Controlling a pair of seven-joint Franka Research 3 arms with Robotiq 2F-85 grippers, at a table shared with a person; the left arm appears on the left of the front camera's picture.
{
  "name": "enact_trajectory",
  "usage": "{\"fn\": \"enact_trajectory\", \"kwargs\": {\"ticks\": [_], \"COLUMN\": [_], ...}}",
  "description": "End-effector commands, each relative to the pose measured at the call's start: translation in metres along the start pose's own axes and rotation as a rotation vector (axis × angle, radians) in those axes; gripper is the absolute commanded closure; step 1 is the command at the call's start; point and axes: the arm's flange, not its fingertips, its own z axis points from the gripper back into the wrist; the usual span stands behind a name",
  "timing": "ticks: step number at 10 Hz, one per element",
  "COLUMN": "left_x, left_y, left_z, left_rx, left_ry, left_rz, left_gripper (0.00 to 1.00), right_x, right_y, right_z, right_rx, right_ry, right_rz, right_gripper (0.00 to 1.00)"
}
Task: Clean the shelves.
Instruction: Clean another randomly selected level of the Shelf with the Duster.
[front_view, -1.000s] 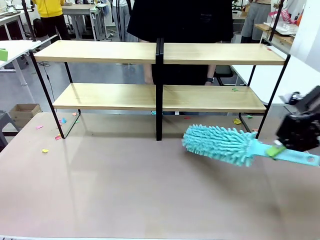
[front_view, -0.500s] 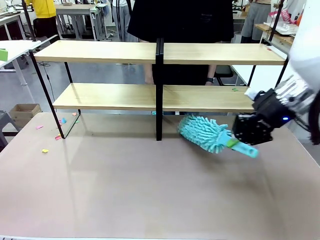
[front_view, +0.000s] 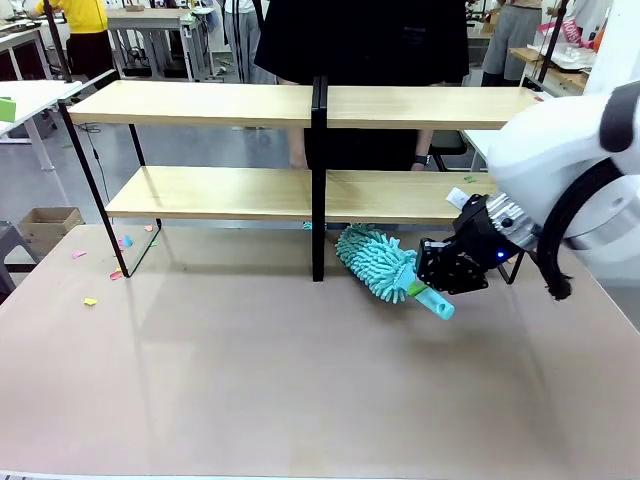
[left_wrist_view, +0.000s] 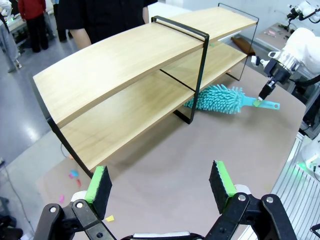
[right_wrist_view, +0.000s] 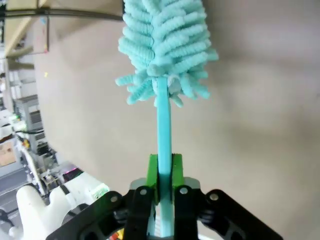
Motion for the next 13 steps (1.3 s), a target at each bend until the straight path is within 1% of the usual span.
{"fn": "enact_trajectory", "kwargs": {"ticks": [1,2,3,5,6,8,9,10,11,13], "left_x": [0.0,0.0,0.0,0.0,0.0,0.0,0.0,0.0,0.0,0.0], "left_y": [-0.001,-0.001,-0.001,-0.001,-0.001,-0.001,-0.001,-0.001,-0.001,-0.001], "left_z": [0.0,0.0,0.0,0.0,0.0,0.0,0.0,0.0,0.0,0.0], "left_rx": [0.009,0.009,0.009,0.009,0.009,0.009,0.009,0.009,0.009,0.009], "left_ry": [0.007,0.007,0.007,0.007,0.007,0.007,0.007,0.007,0.007,0.007], "left_rz": [0.003,0.003,0.003,0.003,0.003,0.003,0.003,0.003,0.003,0.003], "left_gripper": [0.0,0.0,0.0,0.0,0.0,0.0,0.0,0.0,0.0,0.0], "right_x": [0.021,0.028,0.037,0.05,0.053,0.049,0.043,0.036,0.027,0.014], "right_y": [0.01,0.011,0.006,-0.008,-0.013,-0.02,-0.028,-0.038,-0.048,-0.07], "right_z": [-0.025,-0.041,-0.058,-0.065,-0.064,-0.047,-0.036,-0.027,-0.016,0.016], "right_rx": [-0.007,-0.045,-0.053,-0.098,-0.107,-0.227,-0.281,-0.33,-0.34,-0.346], "right_ry": [-0.113,-0.123,-0.116,-0.14,-0.121,-0.172,-0.178,-0.137,-0.102,-0.105], "right_rz": [0.036,0.053,0.045,0.007,-0.03,-0.105,-0.157,-0.221,-0.262,-0.338], "right_gripper": [0.88,0.88,0.88,0.88,0.88,0.88,0.88,0.88,0.88,0.88]}}
